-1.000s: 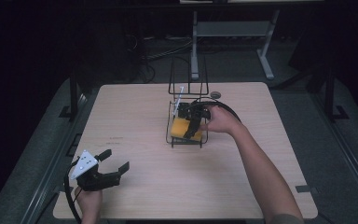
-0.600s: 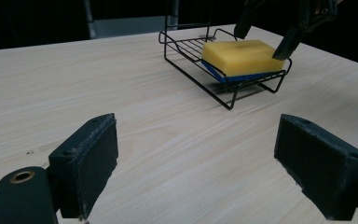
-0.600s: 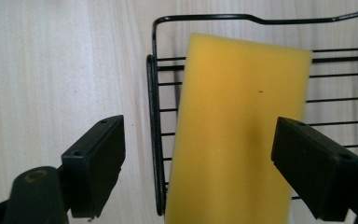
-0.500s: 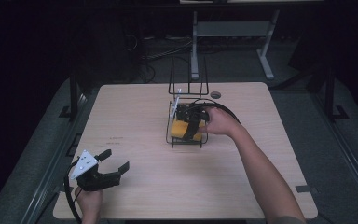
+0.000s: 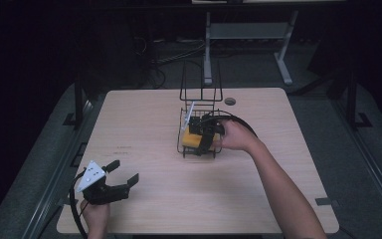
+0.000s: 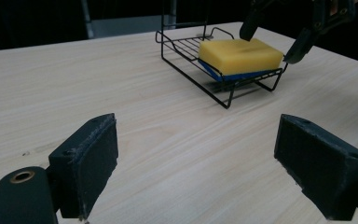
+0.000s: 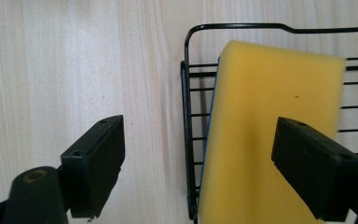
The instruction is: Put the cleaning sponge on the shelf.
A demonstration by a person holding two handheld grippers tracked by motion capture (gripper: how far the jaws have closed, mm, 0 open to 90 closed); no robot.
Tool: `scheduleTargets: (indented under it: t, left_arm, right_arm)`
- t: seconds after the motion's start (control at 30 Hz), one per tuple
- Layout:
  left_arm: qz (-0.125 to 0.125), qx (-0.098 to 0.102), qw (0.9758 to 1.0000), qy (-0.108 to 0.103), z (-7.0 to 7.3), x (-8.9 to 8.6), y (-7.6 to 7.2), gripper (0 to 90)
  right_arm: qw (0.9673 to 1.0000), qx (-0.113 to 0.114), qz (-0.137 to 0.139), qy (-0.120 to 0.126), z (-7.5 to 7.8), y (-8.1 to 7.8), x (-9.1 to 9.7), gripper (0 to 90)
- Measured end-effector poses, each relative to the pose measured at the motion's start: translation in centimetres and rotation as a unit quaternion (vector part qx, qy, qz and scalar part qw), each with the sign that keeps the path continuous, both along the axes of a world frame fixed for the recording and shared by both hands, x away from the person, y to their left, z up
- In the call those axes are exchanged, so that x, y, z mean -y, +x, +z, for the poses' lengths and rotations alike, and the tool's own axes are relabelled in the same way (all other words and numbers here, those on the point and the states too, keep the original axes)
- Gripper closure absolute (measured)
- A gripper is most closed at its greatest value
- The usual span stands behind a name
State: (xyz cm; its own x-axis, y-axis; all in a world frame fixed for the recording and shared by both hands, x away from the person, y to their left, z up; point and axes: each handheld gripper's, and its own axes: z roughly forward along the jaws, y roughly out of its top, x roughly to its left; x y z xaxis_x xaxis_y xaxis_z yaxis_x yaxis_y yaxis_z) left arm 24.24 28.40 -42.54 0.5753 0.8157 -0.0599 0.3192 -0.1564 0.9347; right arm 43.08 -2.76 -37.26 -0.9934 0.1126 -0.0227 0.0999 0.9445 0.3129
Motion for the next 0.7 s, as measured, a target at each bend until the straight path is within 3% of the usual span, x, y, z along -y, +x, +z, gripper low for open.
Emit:
scheduleTargets:
  t: [0.13, 0.3, 0.43, 0.7]
  left_arm:
    - [0.001, 0.0, 1.0, -0.003, 0.0, 0.0, 0.1, 12.8]
    - [-0.002, -0.003, 1.0, 0.001, -0.1, 0.4, 0.2, 12.8]
    - [-0.002, -0.002, 1.0, 0.001, -0.1, 0.3, 0.2, 12.8]
    - [-0.003, 0.001, 1.0, 0.002, 0.0, 0.2, -0.1, 12.8]
  right_arm:
    - [1.0, 0.003, -0.002, 0.007, -0.3, -0.3, 0.4, 17.1]
    - [1.0, 0.003, 0.004, -0.002, -0.5, -0.5, 0.5, 17.1]
    - [0.9999, -0.002, 0.003, 0.012, -0.5, -0.9, 0.5, 17.1]
    - [0.9999, 0.003, 0.002, 0.014, -0.6, -2.6, 1.2, 17.0]
